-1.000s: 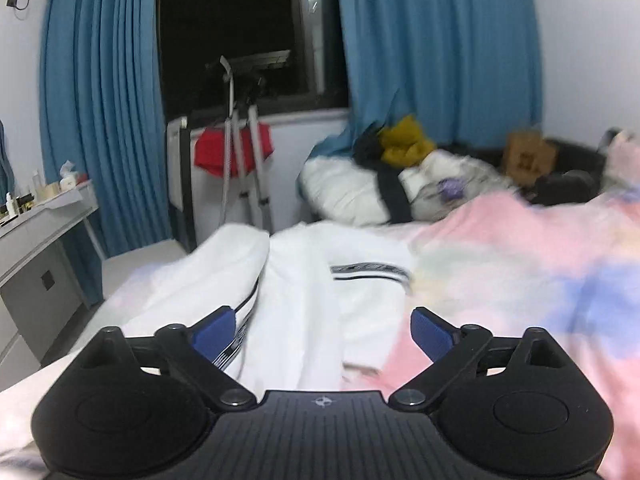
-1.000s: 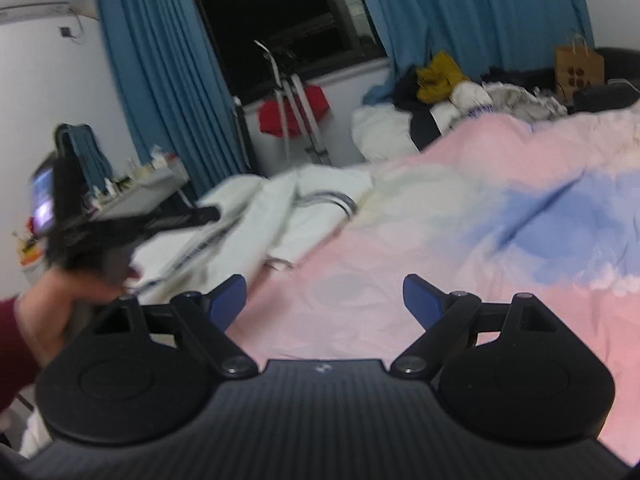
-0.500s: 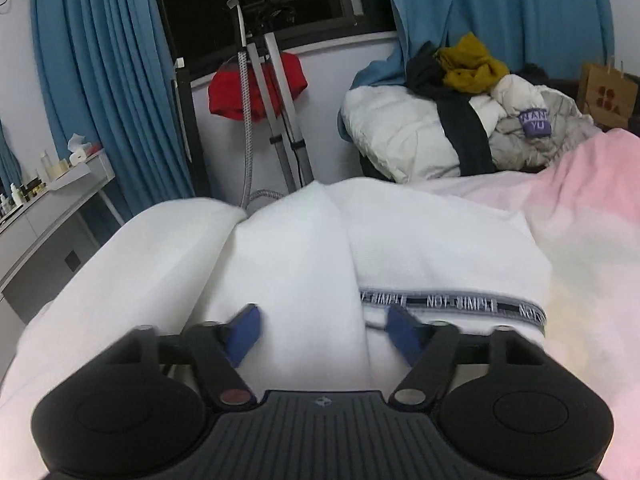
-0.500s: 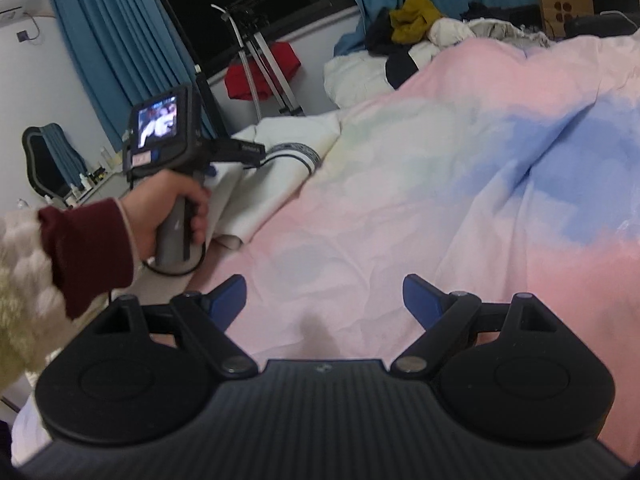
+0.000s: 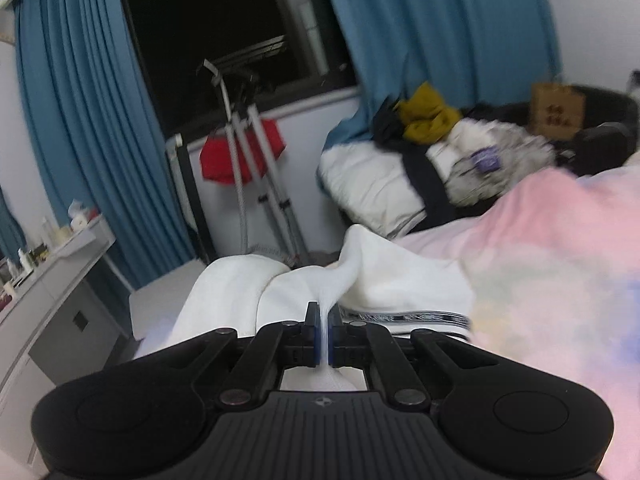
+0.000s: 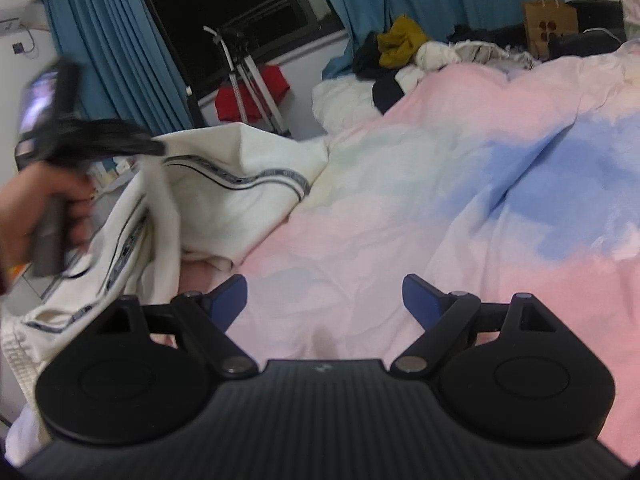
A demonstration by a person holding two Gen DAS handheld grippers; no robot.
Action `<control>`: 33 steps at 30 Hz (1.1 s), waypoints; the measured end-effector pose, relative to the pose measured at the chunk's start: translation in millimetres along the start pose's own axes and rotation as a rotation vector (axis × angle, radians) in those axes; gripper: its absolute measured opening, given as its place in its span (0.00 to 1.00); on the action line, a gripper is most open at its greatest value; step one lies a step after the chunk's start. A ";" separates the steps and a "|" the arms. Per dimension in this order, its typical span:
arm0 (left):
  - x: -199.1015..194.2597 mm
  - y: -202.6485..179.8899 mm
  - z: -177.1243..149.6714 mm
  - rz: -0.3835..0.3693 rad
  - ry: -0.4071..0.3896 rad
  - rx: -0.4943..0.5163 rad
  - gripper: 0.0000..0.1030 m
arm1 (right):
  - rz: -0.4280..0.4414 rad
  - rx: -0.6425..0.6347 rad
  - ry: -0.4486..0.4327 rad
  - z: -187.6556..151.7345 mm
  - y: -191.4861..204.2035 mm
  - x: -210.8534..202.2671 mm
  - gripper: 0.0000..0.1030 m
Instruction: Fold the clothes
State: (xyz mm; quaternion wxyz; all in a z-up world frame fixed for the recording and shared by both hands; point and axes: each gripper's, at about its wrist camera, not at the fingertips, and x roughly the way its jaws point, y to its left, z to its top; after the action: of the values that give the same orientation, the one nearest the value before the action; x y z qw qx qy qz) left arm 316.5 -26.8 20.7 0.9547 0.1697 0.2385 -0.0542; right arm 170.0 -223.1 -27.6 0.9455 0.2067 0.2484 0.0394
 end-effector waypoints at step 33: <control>-221.9 91.3 -206.8 -0.354 -0.189 -0.634 0.03 | 0.389 0.506 0.243 10.0 -7.8 38.5 0.74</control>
State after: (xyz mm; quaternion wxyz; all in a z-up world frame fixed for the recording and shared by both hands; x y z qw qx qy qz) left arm 47.6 136.0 -18.3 0.9535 -0.1839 0.1800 -0.1570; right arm 208.3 -227.0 -40.3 0.8026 0.4721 0.3169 0.1805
